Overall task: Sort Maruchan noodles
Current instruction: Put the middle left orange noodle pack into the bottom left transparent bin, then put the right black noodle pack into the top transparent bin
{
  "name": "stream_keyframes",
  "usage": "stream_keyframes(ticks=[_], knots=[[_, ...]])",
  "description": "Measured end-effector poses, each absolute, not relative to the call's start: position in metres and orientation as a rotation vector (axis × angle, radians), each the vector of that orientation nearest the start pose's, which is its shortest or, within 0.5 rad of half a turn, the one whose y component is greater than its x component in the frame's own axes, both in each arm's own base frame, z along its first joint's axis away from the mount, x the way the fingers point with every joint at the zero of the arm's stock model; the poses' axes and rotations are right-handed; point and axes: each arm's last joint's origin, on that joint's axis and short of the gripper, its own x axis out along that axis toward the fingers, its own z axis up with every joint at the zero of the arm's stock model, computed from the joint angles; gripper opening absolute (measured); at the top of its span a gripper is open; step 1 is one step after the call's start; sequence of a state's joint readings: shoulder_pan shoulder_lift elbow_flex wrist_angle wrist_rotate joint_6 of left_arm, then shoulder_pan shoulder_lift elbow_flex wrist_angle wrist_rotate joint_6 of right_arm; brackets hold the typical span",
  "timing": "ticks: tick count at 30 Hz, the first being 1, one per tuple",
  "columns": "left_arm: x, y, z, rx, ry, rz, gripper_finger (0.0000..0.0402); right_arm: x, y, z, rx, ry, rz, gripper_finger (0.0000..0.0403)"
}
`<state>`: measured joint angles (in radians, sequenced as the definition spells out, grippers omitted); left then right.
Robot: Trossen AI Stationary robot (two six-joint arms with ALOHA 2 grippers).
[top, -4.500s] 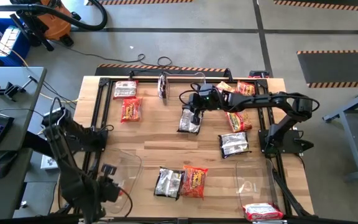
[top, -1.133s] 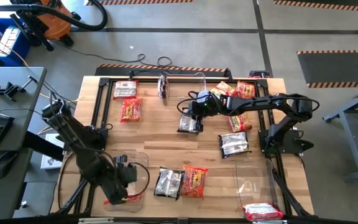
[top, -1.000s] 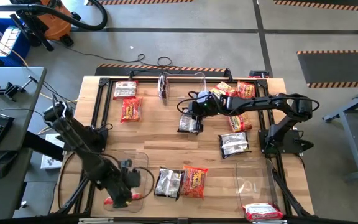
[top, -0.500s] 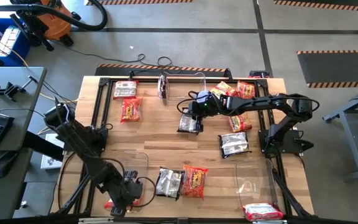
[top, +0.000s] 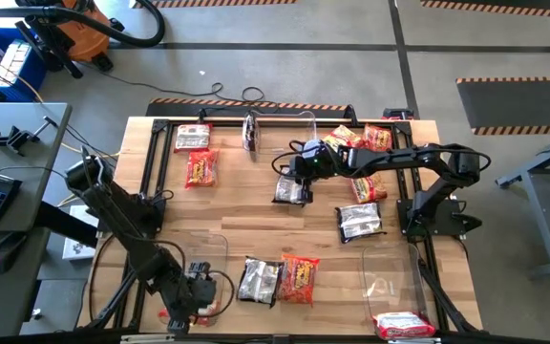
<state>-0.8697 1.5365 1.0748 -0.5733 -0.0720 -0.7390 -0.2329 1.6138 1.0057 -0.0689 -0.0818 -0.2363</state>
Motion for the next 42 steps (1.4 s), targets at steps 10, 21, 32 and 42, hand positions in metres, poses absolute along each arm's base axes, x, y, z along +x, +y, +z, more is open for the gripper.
stream_keyframes(ticks=[10, 21, 32, 42], knots=[[0.191, -0.193, 0.255, -0.205, 0.839, -0.18, 0.0, 0.328, -0.075, 0.204, -0.181, 0.705, -0.039, 0.0], [0.21, -0.098, 0.229, -0.208, 0.461, -0.105, 0.0, 0.281, -0.06, 0.166, -0.062, 0.347, 0.022, 0.0], [0.257, -0.024, 0.228, -0.074, 0.283, 0.023, 0.0004, 0.229, -0.049, 0.213, 0.023, 0.415, -0.045, 0.0], [0.298, 0.008, 0.183, -0.058, 0.234, -0.019, 0.0001, 0.197, -0.025, 0.23, 0.223, 0.968, -0.286, 0.0038]])
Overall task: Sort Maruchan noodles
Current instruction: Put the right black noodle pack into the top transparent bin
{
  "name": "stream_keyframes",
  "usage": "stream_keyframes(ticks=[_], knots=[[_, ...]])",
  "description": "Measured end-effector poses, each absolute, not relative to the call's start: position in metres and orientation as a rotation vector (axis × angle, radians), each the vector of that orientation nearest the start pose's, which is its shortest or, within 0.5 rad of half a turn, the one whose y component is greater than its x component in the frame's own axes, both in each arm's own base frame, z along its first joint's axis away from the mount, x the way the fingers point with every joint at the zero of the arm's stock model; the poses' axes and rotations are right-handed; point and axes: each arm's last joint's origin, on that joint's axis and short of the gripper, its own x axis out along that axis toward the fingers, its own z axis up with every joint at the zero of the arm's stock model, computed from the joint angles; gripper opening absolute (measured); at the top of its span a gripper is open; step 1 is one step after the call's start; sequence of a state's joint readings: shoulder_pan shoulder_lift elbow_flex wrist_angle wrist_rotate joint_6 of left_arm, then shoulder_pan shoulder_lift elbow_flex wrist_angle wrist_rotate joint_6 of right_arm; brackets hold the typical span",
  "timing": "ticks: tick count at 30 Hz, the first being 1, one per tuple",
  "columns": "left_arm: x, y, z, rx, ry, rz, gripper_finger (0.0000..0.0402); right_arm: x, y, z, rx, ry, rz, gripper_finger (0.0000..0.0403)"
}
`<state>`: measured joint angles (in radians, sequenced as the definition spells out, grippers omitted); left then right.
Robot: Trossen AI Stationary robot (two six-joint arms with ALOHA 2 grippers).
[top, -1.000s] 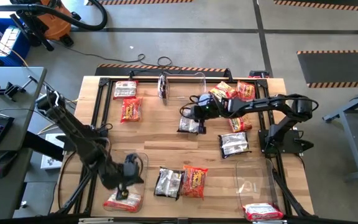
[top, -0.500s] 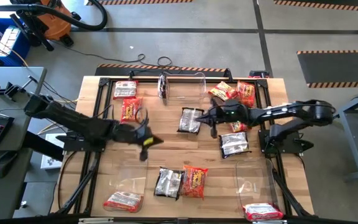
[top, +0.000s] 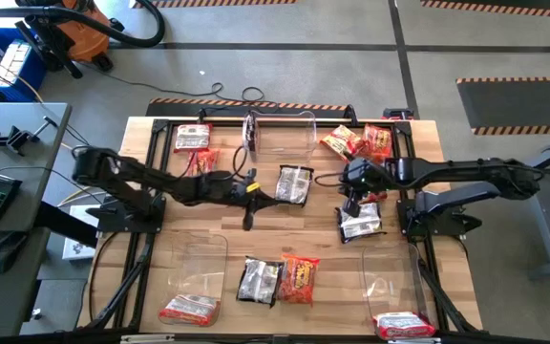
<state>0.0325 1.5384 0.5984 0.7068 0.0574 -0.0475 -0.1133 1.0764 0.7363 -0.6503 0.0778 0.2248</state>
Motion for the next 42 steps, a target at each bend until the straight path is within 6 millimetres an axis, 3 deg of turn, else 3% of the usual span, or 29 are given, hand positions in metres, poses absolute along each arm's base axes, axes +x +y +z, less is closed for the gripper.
stream_keyframes(ticks=[4, 10, 16, 22, 31, 42], knots=[[0.303, 0.021, 0.171, -0.063, 0.236, 0.024, 0.0001, 0.201, -0.016, 0.223, 0.276, 1.115, -0.279, 0.01], [0.304, 0.03, 0.168, -0.044, 0.245, 0.049, 0.0001, 0.217, -0.02, 0.196, 0.332, 1.263, -0.276, 0.0202], [0.303, 0.03, 0.167, 0.0, 0.254, 0.046, 0.0002, 0.233, -0.032, 0.165, 0.425, 1.355, -0.267, 0.0239], [0.303, 0.03, 0.167, 0.012, 0.256, 0.043, 0.0003, 0.242, -0.041, 0.139, 0.477, 1.435, -0.279, 0.0199], [0.303, 0.03, 0.166, 0.016, 0.265, 0.042, 0.0003, 0.244, -0.045, 0.138, 0.457, 1.456, -0.271, 0.0014], [0.303, 0.031, 0.166, 0.026, 0.274, 0.043, 0.0001, 0.278, -0.043, 0.174, 0.494, 1.3, -0.026, 0.0001]])
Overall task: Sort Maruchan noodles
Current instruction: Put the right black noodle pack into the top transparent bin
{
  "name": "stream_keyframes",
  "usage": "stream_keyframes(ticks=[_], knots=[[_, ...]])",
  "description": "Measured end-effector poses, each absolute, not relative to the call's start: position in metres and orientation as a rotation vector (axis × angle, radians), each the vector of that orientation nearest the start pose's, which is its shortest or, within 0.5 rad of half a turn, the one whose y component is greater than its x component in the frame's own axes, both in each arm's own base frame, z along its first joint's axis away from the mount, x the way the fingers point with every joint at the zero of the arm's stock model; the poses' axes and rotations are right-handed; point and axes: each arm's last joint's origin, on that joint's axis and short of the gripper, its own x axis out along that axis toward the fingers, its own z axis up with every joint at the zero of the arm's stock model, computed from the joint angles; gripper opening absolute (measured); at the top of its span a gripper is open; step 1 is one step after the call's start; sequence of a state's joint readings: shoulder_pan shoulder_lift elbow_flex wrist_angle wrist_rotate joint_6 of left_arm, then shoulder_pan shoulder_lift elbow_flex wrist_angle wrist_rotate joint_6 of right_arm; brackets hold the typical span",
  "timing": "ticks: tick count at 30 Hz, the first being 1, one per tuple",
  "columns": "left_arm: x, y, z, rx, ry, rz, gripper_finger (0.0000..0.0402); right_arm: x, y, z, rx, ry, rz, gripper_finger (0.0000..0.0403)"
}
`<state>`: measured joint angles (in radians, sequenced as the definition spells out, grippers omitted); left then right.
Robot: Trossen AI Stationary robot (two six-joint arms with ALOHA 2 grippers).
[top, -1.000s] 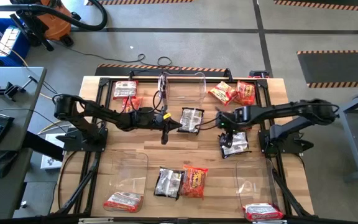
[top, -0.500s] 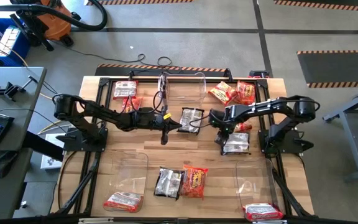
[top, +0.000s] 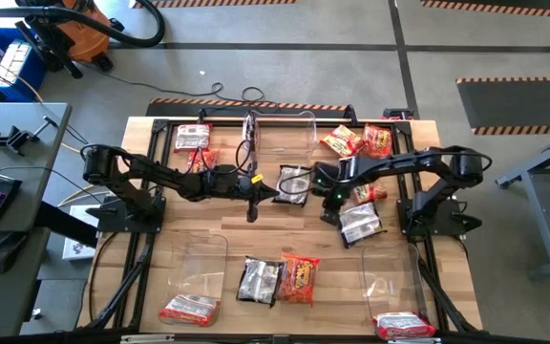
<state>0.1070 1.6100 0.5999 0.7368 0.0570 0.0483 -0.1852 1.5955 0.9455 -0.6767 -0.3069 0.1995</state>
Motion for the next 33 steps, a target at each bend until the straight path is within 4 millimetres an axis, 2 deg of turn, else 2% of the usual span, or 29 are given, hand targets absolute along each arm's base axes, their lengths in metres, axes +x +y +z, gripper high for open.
stream_keyframes(ticks=[4, 9, 12, 15, 19, 22, 30, 33], knots=[[0.303, 0.031, 0.166, 0.033, 0.273, 0.042, 0.0, 0.278, -0.042, 0.196, 0.519, 1.398, -0.108, 0.0008], [0.303, 0.03, 0.165, 0.029, 0.277, 0.028, 0.0, 0.251, -0.034, 0.21, 0.533, 1.721, -0.325, 0.0012], [0.303, 0.03, 0.164, 0.019, 0.286, 0.019, 0.0001, 0.234, -0.029, 0.201, 0.6, 1.87, -0.388, 0.0004], [0.303, 0.03, 0.164, 0.008, 0.289, 0.02, 0.0, 0.224, -0.025, 0.183, 0.652, 1.913, -0.373, 0.0002], [0.303, 0.03, 0.164, -0.004, 0.289, 0.021, 0.0001, 0.224, -0.023, 0.162, 0.705, 1.828, -0.312, 0.0001], [0.303, 0.03, 0.164, -0.021, 0.289, 0.024, 0.0001, 0.231, -0.024, 0.157, 0.728, 1.734, -0.256, 0.0001], [0.303, 0.03, 0.164, -0.026, 0.288, 0.036, 0.0026, 0.27, -0.029, 0.162, 0.635, 1.35, -0.089, 0.0], [0.303, 0.03, 0.164, -0.046, 0.288, 0.041, 0.004, 0.281, -0.03, 0.172, 0.591, 1.287, -0.053, 0.0]])
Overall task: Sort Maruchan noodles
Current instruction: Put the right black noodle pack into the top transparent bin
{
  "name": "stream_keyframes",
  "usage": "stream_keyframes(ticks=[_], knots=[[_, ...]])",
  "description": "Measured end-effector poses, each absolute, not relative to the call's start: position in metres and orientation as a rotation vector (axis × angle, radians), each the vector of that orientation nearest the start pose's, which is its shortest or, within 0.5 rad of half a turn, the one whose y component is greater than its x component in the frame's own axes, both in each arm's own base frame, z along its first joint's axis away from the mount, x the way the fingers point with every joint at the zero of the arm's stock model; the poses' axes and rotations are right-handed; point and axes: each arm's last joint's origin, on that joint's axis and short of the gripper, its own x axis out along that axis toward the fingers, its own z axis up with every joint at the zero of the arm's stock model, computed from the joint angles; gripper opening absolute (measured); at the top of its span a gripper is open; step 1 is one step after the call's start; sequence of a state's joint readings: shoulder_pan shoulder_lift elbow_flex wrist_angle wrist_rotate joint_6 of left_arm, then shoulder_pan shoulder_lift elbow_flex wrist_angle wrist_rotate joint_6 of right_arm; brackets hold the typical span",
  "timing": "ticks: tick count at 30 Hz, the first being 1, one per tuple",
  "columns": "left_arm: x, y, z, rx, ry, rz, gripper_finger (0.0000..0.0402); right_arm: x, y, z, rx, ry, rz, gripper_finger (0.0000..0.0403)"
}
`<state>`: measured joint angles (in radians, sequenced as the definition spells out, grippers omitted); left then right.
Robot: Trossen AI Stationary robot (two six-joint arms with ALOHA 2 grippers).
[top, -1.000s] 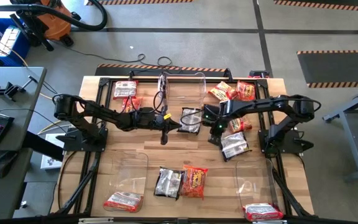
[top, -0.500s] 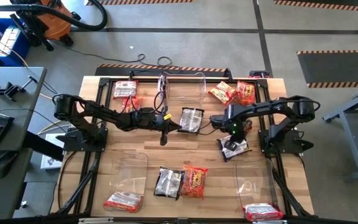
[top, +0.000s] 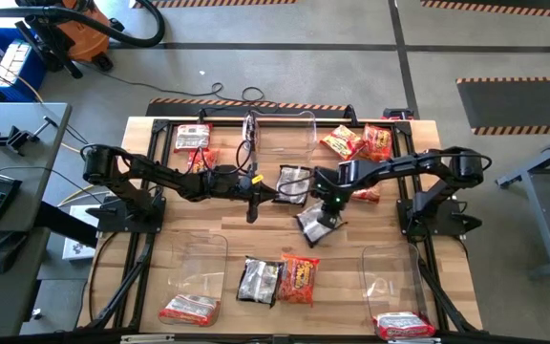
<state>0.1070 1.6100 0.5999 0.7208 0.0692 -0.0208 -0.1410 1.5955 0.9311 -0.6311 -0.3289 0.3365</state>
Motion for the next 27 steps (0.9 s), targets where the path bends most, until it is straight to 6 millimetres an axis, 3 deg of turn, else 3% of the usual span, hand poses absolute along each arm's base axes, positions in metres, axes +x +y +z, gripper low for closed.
stream_keyframes(ticks=[5, 10, 17, 27], knots=[[0.302, 0.03, 0.164, -0.105, 0.288, 0.05, 0.0062, 0.275, -0.034, 0.197, 0.473, 1.386, -0.167, 0.0], [0.302, 0.029, 0.163, -0.129, 0.302, 0.05, 0.0077, 0.253, -0.033, 0.183, 0.492, 1.534, -0.31, 0.0], [0.303, 0.029, 0.151, -0.152, 0.365, 0.043, 0.0096, 0.259, -0.028, 0.155, 0.557, 1.348, -0.191, 0.0], [0.333, 0.017, 0.107, -0.188, 0.501, -0.109, 0.0128, 0.275, -0.029, 0.158, 0.522, 1.171, -0.119, 0.0]])
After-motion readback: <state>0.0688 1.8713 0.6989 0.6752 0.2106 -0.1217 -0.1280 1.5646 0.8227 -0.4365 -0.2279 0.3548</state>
